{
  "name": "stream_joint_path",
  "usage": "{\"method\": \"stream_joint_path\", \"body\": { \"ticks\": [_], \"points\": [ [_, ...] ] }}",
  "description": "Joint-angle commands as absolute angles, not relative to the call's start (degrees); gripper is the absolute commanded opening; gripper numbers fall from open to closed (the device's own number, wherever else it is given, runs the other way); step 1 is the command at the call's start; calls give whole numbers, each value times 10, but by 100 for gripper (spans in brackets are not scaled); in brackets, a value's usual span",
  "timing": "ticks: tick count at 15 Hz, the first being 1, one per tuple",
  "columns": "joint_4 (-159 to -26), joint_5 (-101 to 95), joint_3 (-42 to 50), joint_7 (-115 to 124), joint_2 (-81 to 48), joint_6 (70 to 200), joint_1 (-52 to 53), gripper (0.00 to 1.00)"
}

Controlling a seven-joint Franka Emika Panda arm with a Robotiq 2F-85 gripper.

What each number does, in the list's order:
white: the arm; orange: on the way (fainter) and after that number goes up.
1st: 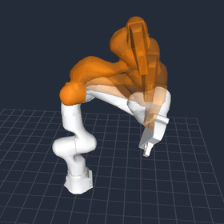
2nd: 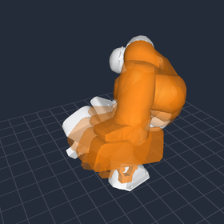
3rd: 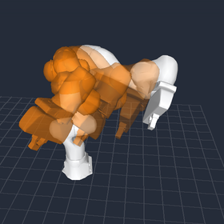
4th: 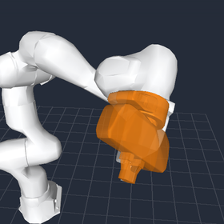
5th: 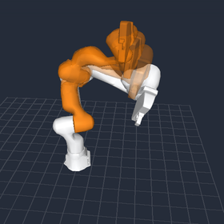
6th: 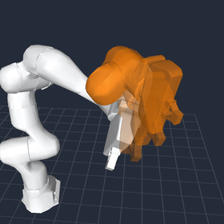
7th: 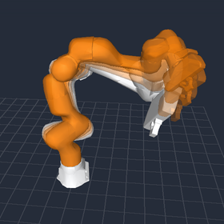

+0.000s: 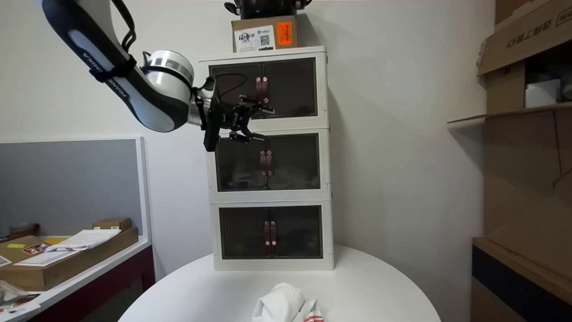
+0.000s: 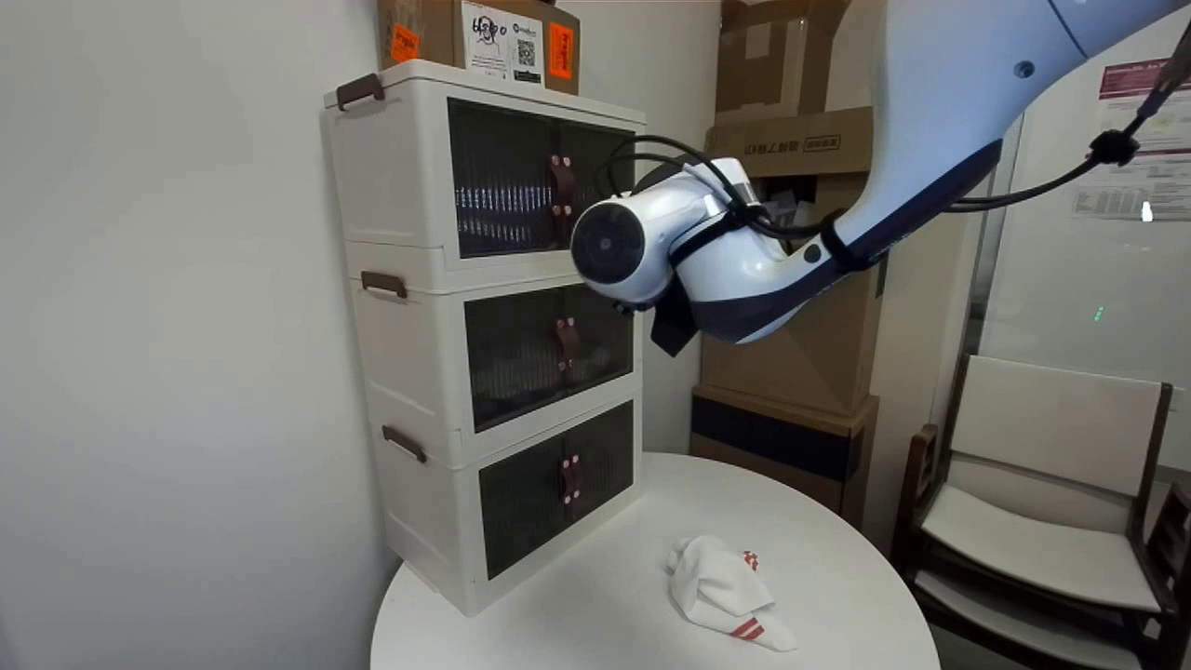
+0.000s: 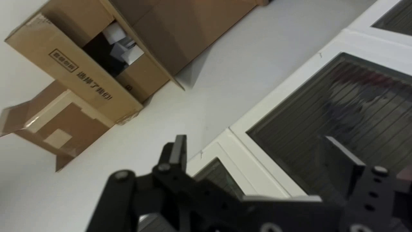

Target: Open the drawer

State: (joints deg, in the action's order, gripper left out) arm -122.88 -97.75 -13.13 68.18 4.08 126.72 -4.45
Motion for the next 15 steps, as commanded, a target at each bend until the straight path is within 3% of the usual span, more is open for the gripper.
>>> {"method": "stream_joint_path", "body": {
  "ticks": [1,5,15],
  "points": [
    [-1224,-1056,-126,819,-5,1129,23,100],
    [-1189,-1010,-123,879,-80,1019,66,100],
    [-1051,-915,-106,920,-187,1146,63,100]
  ]
}}
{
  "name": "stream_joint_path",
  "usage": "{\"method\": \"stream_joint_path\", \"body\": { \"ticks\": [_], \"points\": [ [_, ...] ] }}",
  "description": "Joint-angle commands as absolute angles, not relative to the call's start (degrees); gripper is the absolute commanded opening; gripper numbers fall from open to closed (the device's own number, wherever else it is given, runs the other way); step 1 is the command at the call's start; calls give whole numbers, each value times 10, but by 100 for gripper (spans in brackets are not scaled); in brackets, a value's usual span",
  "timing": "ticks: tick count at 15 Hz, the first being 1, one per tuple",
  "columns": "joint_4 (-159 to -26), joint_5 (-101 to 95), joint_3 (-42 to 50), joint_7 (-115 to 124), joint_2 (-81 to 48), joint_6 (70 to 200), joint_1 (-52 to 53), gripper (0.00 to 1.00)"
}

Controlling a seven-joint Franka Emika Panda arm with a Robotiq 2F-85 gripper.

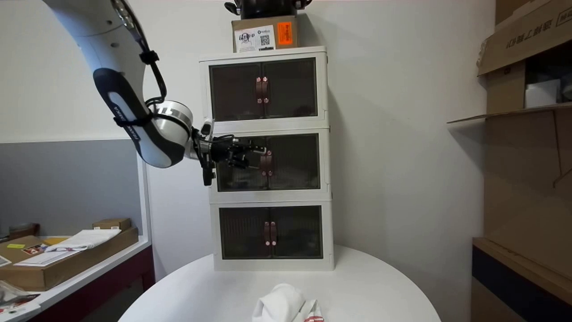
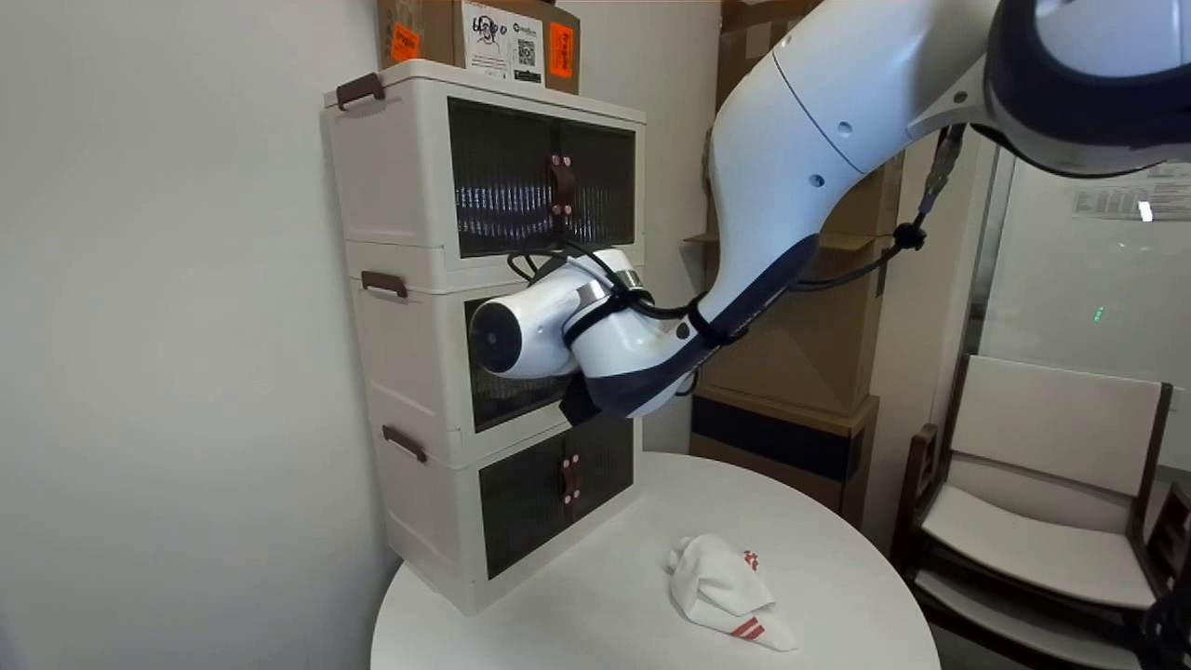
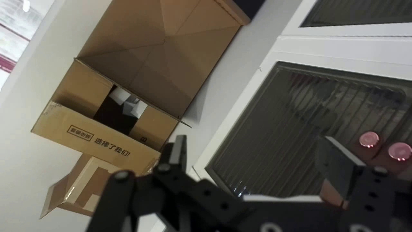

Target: Open the drawer

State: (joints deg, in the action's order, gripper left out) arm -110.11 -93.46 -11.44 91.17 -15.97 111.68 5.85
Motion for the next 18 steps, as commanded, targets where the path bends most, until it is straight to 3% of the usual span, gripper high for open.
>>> {"method": "stream_joint_path", "body": {
  "ticks": [1,12,15,18],
  "points": [
    [-1040,-913,-104,920,-194,1153,64,100],
    [-972,-876,-92,912,-233,1237,64,99],
    [-958,-875,-87,911,-238,1248,64,68],
    [-951,-874,-83,911,-241,1255,64,45]
  ]
}}
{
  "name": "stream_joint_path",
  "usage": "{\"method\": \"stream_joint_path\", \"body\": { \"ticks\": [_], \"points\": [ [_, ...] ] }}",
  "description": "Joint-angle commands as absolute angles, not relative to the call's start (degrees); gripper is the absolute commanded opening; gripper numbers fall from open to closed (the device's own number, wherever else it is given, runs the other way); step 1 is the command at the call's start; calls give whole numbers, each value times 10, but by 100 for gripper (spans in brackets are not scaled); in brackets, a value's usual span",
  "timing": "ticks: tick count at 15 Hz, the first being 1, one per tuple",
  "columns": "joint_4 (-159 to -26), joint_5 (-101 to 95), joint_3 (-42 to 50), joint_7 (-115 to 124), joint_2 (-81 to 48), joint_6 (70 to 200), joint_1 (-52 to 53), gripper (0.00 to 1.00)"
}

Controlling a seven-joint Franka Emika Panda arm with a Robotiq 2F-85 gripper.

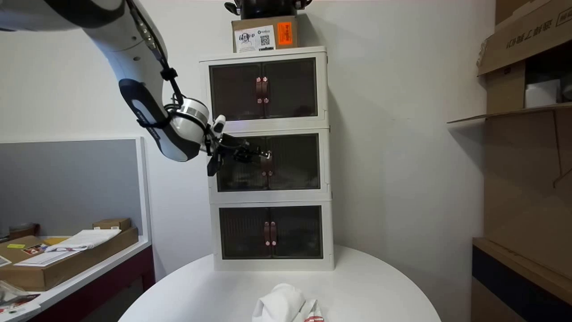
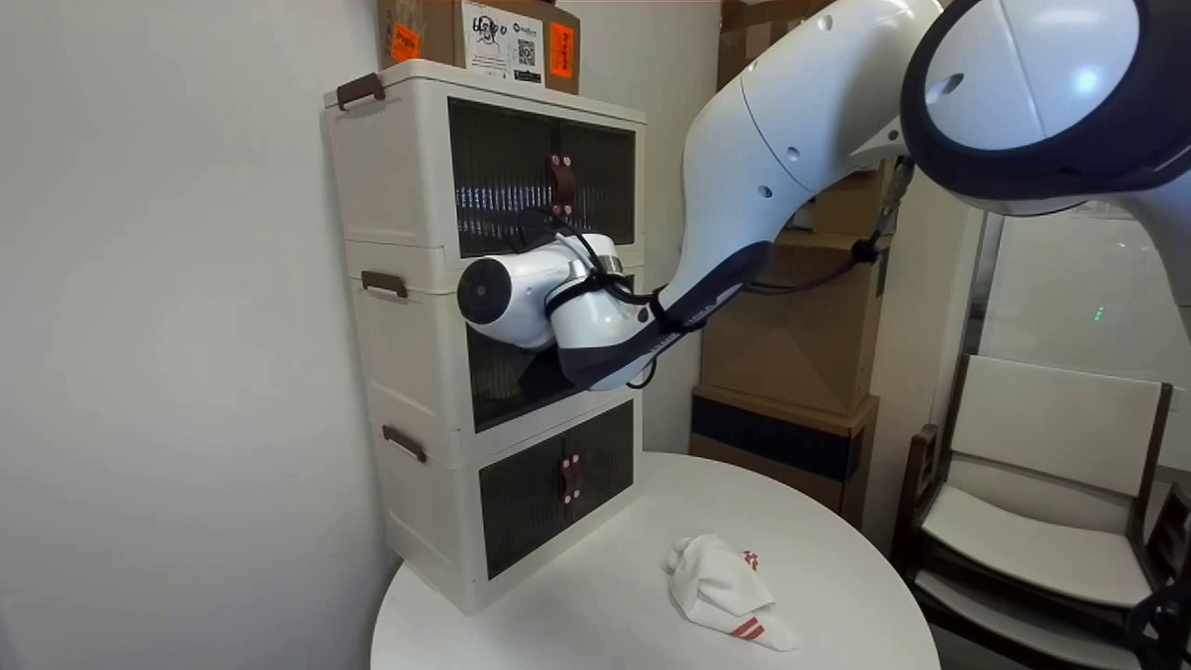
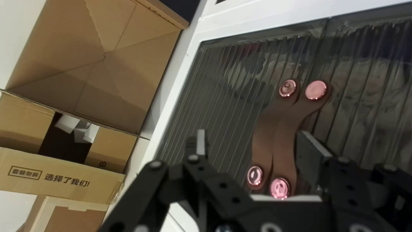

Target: Open the drawer

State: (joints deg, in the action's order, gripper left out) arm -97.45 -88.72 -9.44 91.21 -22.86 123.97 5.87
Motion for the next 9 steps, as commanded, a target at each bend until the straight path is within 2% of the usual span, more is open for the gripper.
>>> {"method": "stream_joint_path", "body": {
  "ticks": [1,6,9],
  "points": [
    [-950,-874,-82,911,-241,1260,64,39],
    [-962,-870,-82,908,-234,1283,66,1],
    [-983,-867,-84,901,-221,1293,68,0]
  ]
}}
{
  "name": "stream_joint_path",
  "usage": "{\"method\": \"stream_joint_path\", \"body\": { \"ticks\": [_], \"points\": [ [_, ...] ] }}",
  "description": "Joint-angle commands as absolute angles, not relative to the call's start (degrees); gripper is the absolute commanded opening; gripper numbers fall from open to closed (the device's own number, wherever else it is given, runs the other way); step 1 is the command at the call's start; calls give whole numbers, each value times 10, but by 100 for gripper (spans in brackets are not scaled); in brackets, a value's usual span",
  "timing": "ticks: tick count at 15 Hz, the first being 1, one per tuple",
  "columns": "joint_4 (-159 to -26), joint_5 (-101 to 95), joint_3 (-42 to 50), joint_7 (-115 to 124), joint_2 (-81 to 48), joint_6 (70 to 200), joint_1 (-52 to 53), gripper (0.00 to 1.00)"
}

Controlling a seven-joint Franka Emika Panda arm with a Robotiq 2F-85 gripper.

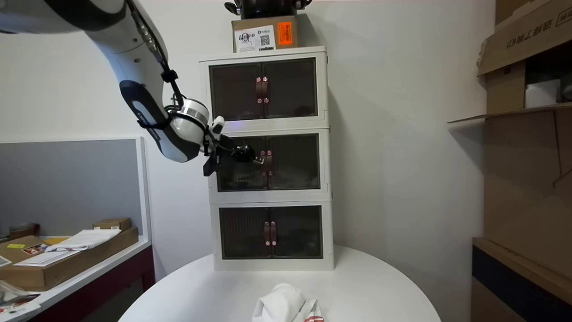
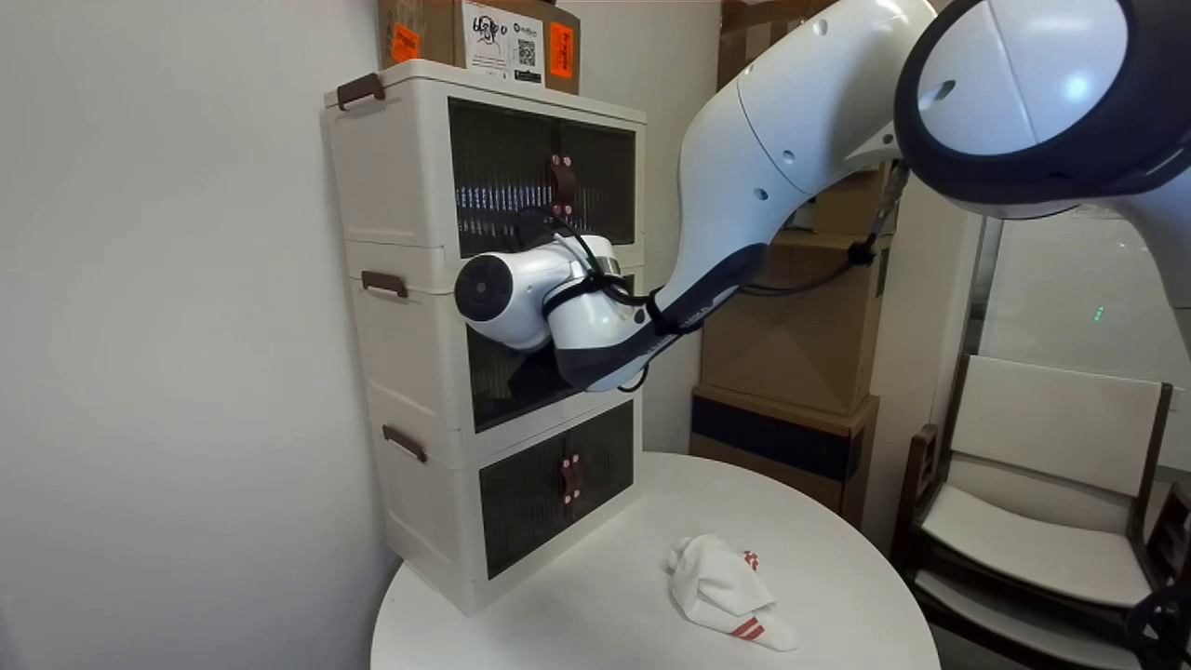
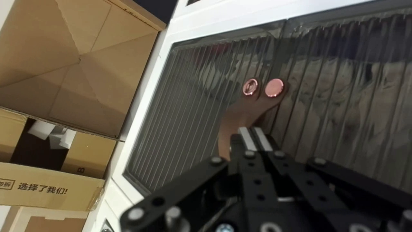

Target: Open the drawer

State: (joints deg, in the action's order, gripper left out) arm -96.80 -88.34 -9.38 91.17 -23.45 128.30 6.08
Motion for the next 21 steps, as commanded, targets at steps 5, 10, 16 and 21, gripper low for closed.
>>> {"method": "stream_joint_path", "body": {
  "ticks": [5,10,16,21],
  "points": [
    [-1029,-861,-92,894,-187,1310,70,0],
    [-1097,-850,-96,893,-130,1327,69,0],
    [-1154,-849,-95,901,-77,1341,71,34],
    [-1172,-848,-98,899,-49,1361,79,72]
  ]
}}
